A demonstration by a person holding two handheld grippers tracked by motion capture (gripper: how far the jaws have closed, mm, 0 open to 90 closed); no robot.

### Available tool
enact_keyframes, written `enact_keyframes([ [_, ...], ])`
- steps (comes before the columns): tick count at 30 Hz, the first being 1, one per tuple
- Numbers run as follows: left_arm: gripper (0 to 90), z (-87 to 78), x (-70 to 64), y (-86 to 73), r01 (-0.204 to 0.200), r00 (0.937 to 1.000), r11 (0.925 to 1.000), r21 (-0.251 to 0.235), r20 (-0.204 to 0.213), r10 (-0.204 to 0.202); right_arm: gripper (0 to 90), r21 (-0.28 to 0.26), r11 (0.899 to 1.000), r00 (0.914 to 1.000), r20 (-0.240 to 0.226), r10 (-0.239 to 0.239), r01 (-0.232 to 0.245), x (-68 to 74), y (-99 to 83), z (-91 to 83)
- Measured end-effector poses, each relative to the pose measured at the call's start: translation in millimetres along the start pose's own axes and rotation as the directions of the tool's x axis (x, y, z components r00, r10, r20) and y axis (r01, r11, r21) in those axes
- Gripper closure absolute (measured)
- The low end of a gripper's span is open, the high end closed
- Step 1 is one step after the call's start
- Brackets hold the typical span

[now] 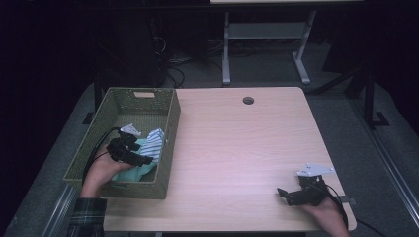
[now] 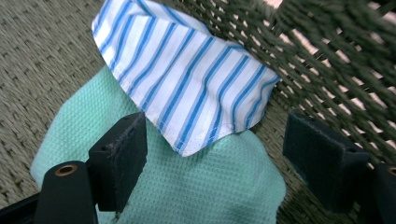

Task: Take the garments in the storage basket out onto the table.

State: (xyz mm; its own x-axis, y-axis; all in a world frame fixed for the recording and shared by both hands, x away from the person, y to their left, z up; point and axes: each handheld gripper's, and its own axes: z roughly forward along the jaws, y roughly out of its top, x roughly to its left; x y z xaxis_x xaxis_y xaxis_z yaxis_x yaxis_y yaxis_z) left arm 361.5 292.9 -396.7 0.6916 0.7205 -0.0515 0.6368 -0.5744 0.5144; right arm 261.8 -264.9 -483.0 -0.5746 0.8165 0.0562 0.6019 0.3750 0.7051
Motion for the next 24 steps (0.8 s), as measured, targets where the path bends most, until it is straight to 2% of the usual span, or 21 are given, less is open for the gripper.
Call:
enact_keyframes([
  [6, 19.9, 7.9, 0.8, -0.4, -0.009, 0.9999, 0.9991, 0.041, -0.005, 0.009, 0.1, 0.001, 1.000, 1.0000, 0.000, -0.002, 0.002, 0.0, 0.0, -0.1],
  [11, 19.6, 16.6, 1.2, -1.5, -0.014, 0.9998, 0.9948, 0.101, -0.010, 0.015, 0.1, 0.002, 1.000, 1.0000, 0.000, -0.009, 0.009, 0.3, 0.0, 0.1],
  [14, 19.5, 19.9, 1.2, -1.5, -0.014, 0.9998, 0.9928, 0.119, -0.014, 0.016, 0.1, 0.003, 1.000, 0.9999, 0.000, -0.010, 0.010, 0.5, 0.0, 0.0],
  [20, 20.4, 26.0, 0.9, -2.2, 0.003, 0.9996, 0.9879, 0.155, -0.027, 0.001, 0.1, 0.004, 1.000, 0.9999, 0.001, -0.012, 0.012, 0.6, 0.0, 0.1],
  [24, 24.4, 28.3, 1.5, -2.4, 0.011, 0.9994, 0.9839, 0.179, -0.033, -0.005, 0.1, 0.003, 1.000, 0.9999, 0.001, -0.012, 0.012, 0.6, 0.0, 0.1],
])
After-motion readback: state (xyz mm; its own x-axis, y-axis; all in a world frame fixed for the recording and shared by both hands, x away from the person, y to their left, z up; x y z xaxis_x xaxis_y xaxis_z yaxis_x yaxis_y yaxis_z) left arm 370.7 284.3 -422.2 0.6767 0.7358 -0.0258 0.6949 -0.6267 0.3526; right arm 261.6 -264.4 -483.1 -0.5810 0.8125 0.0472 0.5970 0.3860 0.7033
